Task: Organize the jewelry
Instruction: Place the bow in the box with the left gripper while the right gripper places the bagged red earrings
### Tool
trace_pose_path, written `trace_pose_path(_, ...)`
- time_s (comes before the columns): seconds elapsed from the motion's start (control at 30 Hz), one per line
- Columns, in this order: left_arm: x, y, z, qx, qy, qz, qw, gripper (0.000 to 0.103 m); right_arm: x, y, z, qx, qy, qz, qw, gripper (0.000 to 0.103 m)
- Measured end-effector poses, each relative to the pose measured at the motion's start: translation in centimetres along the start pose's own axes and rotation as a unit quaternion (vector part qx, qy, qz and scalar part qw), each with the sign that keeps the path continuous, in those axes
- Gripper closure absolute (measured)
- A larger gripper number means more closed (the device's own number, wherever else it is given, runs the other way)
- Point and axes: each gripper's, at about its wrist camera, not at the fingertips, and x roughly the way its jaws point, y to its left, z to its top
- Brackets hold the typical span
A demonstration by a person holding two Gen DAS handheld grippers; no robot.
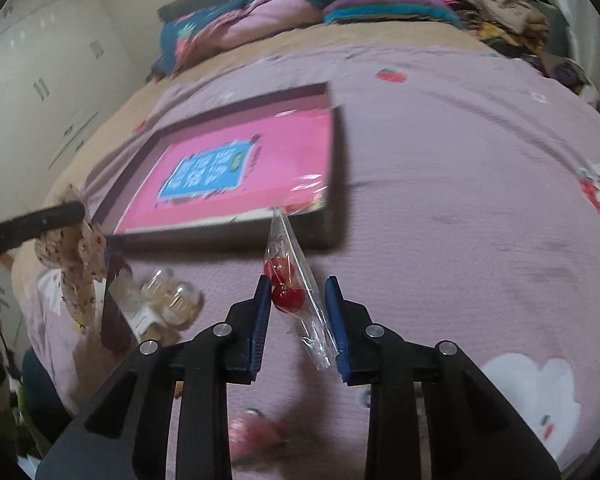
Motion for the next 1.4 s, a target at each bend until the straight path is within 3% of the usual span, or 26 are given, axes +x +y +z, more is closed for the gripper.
trace_pose_path(0.3, 1.6, -0.8, 2.7, 0.0, -0.005, -0.005, 1.0, 0.095, -3.2, -3.4, 1.8, 0.033, -0.041, -0.02, 0.998, 0.078)
trace_pose_path(0.53, 3.4, 0.5, 5.9, -0.013, -0.016, 0.016, 0.9997, 0.095, -3.9, -3.7, 4.2, 0.035, -0.061, -0.022, 0.997, 0.078)
trace_pose_path(0.73, 5.7, 2.8, 7.2, -0.037, -0.006, 0.028, 0.9989, 0.095, -2.3, -1.9, 7.1, 0.021, -0.065, -0.001, 0.998, 0.078)
trace_pose_path(1.03, 8.1, 5.2, 6.8, -0.055, 0.01, 0.038, 0.9977, 0.094, 2.1, 1.7, 9.3, 0.01, -0.036, 0.034, 0.999, 0.079)
trace_pose_path(1.2, 8.1, 5.8, 6.3, -0.054, 0.01, 0.048, 0.9973, 0.06, 4.7, 2.9, 9.3, 0.008, -0.011, 0.037, 0.999, 0.079)
trace_pose_path(1.27, 7.9, 6.0, 6.1, -0.054, 0.01, 0.054, 0.997, 0.051, 6.0, 3.2, 9.2, 0.011, 0.003, 0.039, 0.999, 0.079)
trace_pose_path(1.33, 7.3, 6.3, 5.7, -0.054, 0.006, 0.056, 0.997, 0.048, 6.7, 3.4, 8.9, 0.012, 0.011, 0.041, 0.999, 0.079)
trace_pose_path(1.4, 6.7, 6.8, 5.4, -0.058, 0.004, 0.062, 0.9964, 0.036, 7.4, 3.7, 8.5, 0.013, 0.018, 0.041, 0.999, 0.08)
